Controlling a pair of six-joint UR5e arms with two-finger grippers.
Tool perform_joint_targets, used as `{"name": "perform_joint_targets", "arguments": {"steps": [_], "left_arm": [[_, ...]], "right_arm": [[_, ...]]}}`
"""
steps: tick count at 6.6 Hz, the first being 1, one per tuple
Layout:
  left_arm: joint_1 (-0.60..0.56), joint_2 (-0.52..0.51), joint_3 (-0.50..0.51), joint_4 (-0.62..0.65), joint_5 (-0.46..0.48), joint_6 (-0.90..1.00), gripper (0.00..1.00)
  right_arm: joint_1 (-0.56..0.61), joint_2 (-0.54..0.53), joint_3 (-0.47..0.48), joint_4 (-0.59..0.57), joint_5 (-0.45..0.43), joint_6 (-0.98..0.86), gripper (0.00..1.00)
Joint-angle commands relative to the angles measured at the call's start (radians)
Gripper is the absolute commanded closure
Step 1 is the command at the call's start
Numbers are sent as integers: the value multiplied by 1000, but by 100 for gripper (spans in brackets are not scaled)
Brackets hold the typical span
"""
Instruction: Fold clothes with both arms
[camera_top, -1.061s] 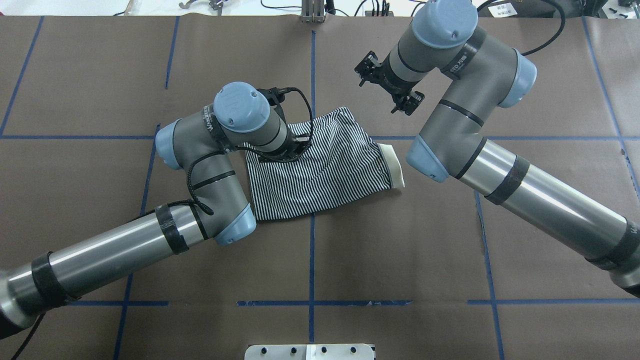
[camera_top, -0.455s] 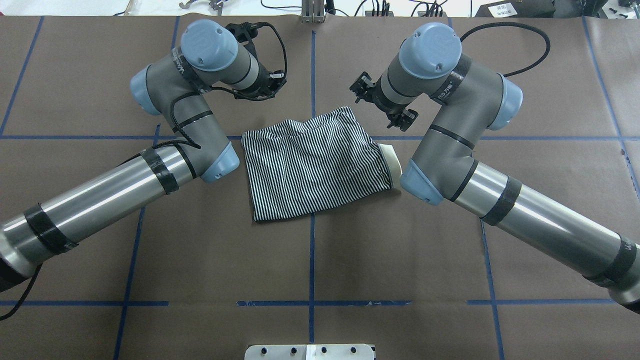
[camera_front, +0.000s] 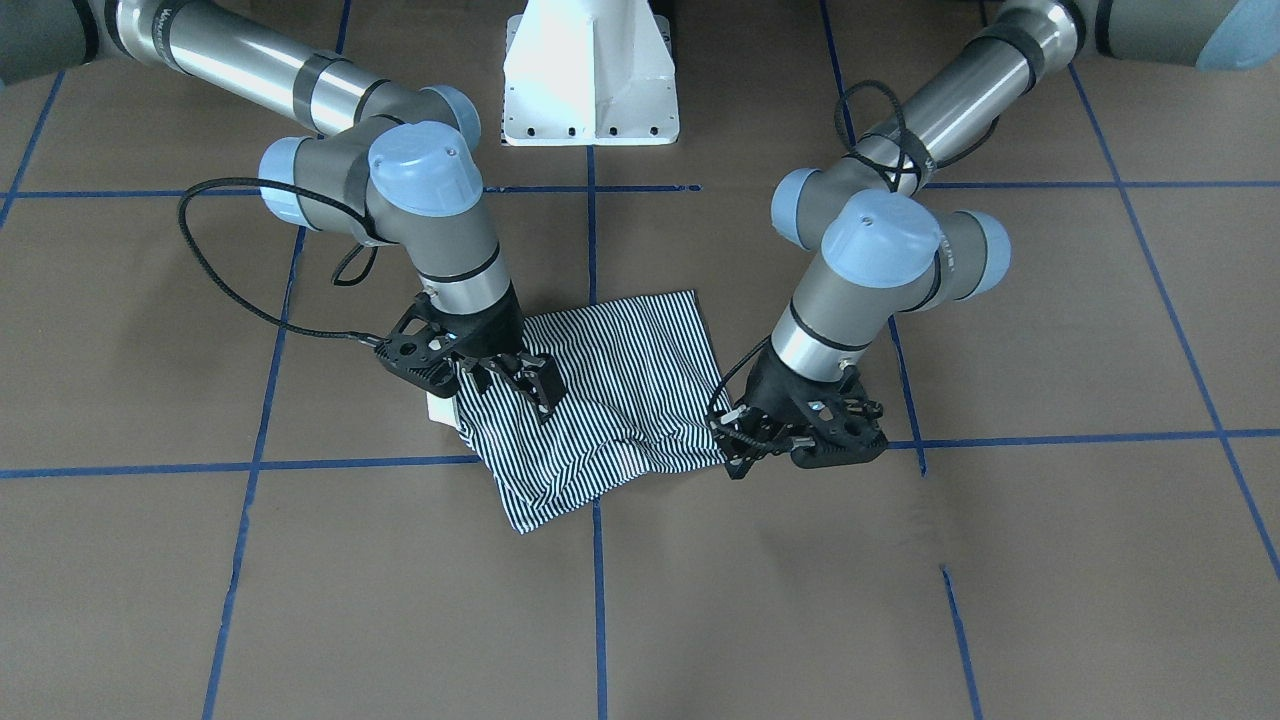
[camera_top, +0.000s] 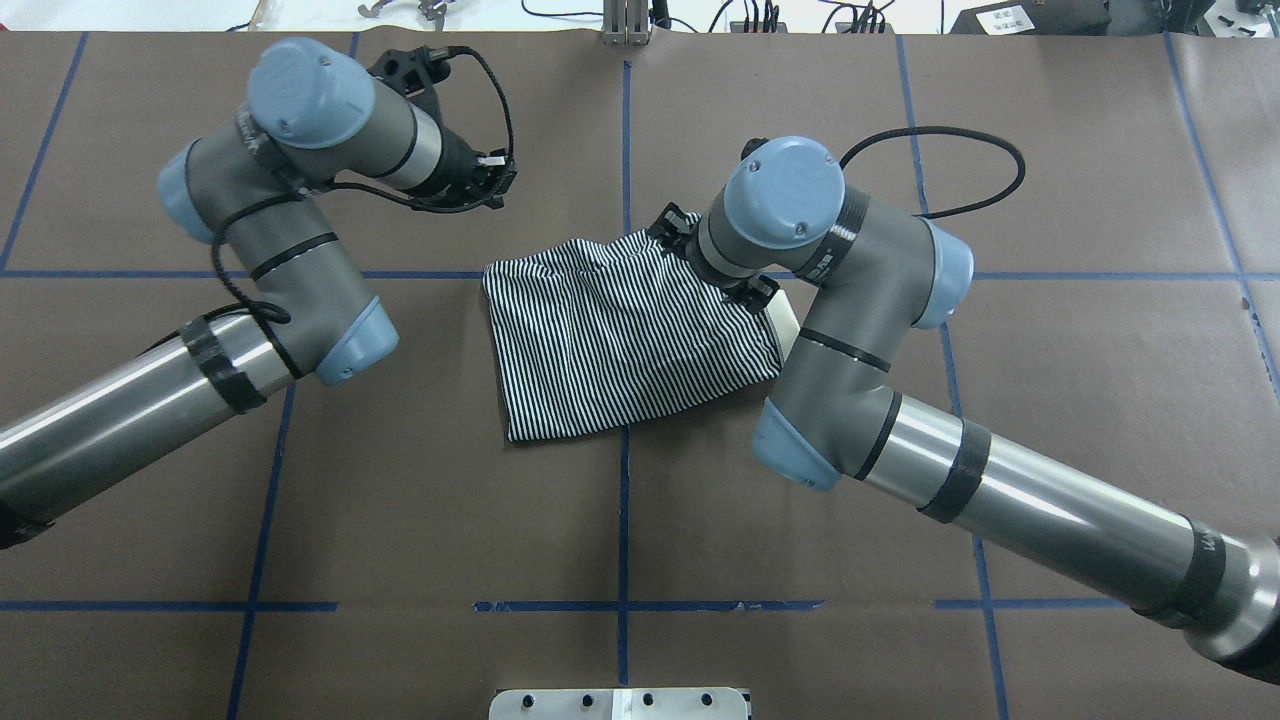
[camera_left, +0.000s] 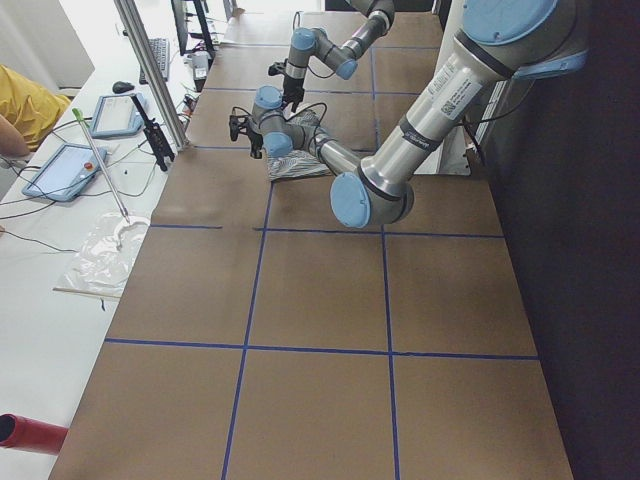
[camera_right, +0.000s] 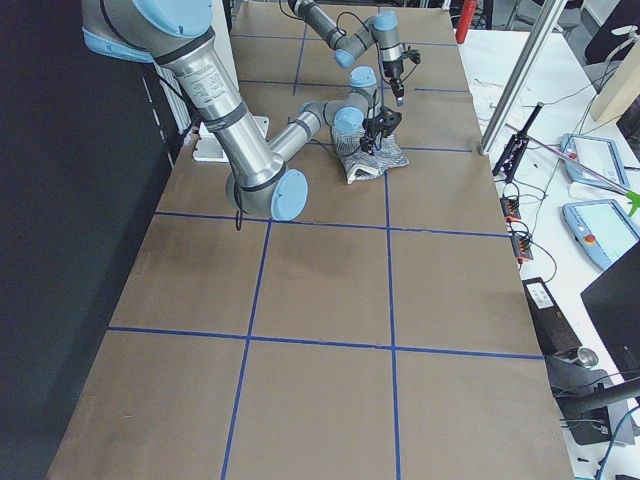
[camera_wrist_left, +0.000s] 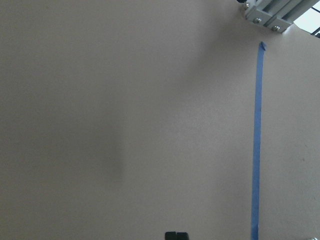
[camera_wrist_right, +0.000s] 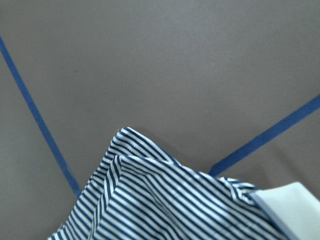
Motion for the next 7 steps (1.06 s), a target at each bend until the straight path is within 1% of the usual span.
{"name": "perform_joint_targets", "arguments": {"steps": [1, 2, 5, 6, 7], "left_arm": [[-5, 109, -137, 1, -13, -1, 100], [-4, 111, -145, 1, -11, -4, 100], [-2, 111, -158, 1, -13, -12, 100], [-2, 111, -158, 1, -11, -13, 100], [-2, 111, -158, 8, -11, -13, 100]], "right_arm": [[-40, 67, -72, -2, -39, 30, 100], [-43, 169, -214, -2, -54, 30, 100], [-61, 181, -259, 2, -56, 4, 100], [-57, 211, -317, 43, -62, -20, 100], [-36, 263, -459, 165, -71, -20, 100]]}}
